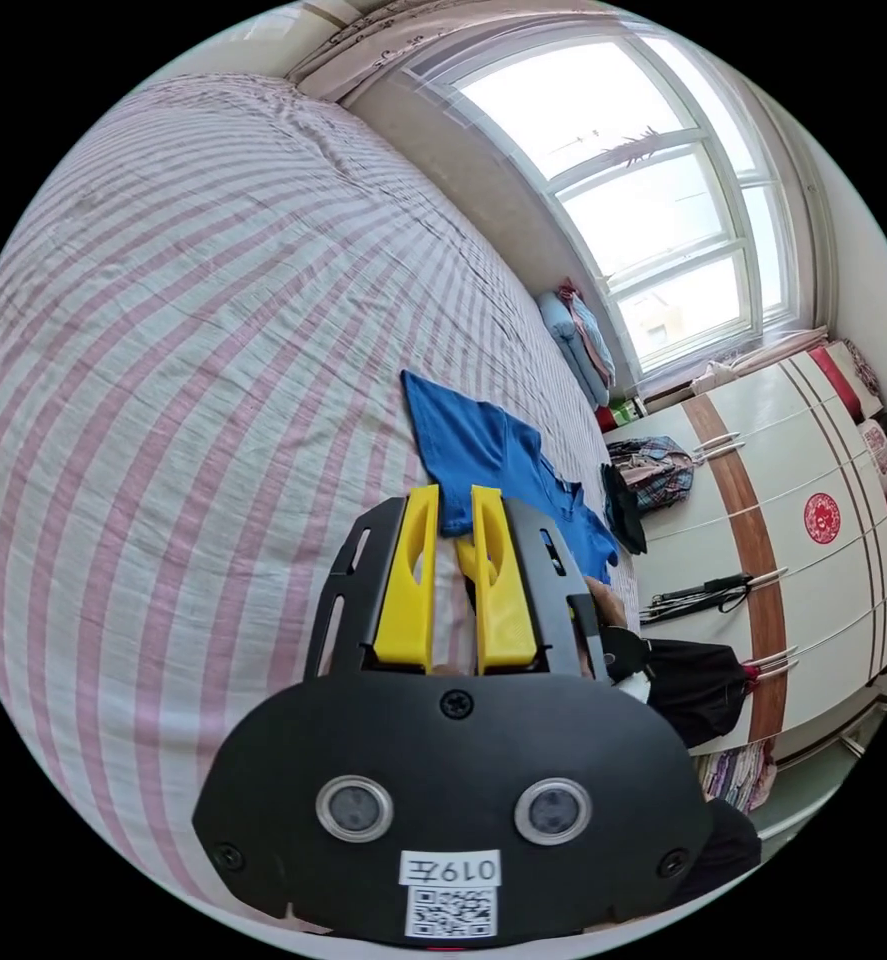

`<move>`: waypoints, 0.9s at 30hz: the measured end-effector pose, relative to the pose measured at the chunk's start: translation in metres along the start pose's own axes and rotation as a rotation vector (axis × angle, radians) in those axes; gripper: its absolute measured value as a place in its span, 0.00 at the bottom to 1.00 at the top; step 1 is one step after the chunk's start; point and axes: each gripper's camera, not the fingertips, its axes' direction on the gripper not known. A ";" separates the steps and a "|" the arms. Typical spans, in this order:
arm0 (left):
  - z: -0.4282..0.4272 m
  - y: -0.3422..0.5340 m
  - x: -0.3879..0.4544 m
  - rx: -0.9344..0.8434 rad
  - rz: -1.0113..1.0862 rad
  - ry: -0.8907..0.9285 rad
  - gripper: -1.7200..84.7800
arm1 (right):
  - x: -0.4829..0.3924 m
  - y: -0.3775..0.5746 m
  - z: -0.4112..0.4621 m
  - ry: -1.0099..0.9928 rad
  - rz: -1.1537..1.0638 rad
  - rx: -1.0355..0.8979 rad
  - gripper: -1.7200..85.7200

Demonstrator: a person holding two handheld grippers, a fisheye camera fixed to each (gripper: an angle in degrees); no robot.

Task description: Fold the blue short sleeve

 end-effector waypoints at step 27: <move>0.081 -0.177 -0.065 -0.176 -0.401 0.161 0.06 | -0.048 -0.023 -0.055 -0.037 0.403 0.043 0.01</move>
